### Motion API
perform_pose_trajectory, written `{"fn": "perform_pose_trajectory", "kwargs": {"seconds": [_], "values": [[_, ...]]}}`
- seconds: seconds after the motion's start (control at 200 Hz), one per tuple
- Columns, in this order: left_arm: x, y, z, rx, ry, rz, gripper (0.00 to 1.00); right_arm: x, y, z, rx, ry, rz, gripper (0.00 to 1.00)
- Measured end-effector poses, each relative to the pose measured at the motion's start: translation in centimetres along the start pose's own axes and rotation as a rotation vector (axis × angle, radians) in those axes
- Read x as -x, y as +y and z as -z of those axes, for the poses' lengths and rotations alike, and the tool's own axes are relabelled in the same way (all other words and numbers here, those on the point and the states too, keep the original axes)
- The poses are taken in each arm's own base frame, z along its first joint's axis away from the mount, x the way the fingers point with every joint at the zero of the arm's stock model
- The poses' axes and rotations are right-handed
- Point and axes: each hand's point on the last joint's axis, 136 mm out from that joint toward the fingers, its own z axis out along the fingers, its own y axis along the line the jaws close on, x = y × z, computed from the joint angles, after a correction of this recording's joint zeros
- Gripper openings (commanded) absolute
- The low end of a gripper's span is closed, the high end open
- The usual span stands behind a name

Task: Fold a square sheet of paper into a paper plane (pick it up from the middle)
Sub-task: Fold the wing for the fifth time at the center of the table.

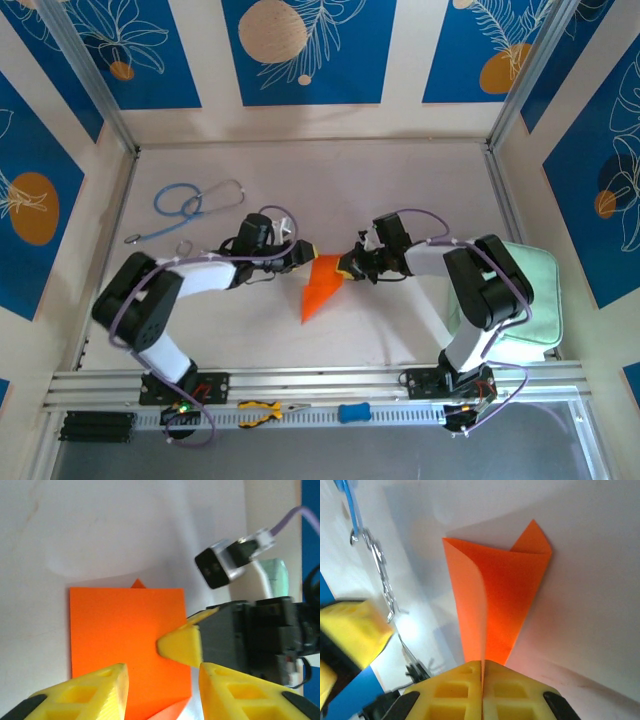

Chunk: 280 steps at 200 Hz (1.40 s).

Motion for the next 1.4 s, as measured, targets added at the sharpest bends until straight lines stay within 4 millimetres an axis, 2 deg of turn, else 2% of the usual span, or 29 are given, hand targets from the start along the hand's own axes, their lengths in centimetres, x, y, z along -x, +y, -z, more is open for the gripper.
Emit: {"fn": "perform_pose_trajectory", "kwargs": {"seconds": [0.045, 0.12, 0.25, 0.415, 0.6, 0.74, 0.915, 1.4], "values": [[0.1, -0.8, 0.8, 0.014, -0.023, -0.048, 0.39, 0.0, 0.0, 0.3, -0.003, -0.018, -0.019, 0.07], [-0.7, -2.1, 1.6, 0.037, -0.032, -0.144, 0.38, 0.2, -0.2, 0.6, -0.013, -0.044, -0.054, 0.07], [-4.4, -3.2, 1.4, 0.107, 0.017, -0.321, 0.39, 0.4, -0.6, 0.9, -0.030, -0.076, -0.105, 0.07], [-9.1, -2.6, 0.5, 0.219, 0.096, -0.501, 0.41, 0.5, -0.7, 1.0, -0.037, -0.092, -0.132, 0.07], [-11.7, 0.2, -0.9, 0.389, 0.151, -0.625, 0.45, 0.4, -1.0, 1.0, -0.050, -0.089, -0.153, 0.07], [-12.0, 1.8, -1.6, 0.502, 0.162, -0.685, 0.45, 0.1, -1.1, 0.9, -0.057, -0.082, -0.158, 0.07], [-11.1, 1.7, -2.2, 0.564, 0.129, -0.733, 0.45, 0.1, -1.1, 0.9, -0.059, -0.080, -0.159, 0.07], [-11.1, 3.1, -2.1, 0.683, 0.131, -0.812, 0.38, 0.0, -1.2, 0.9, -0.062, -0.078, -0.163, 0.07]]}}
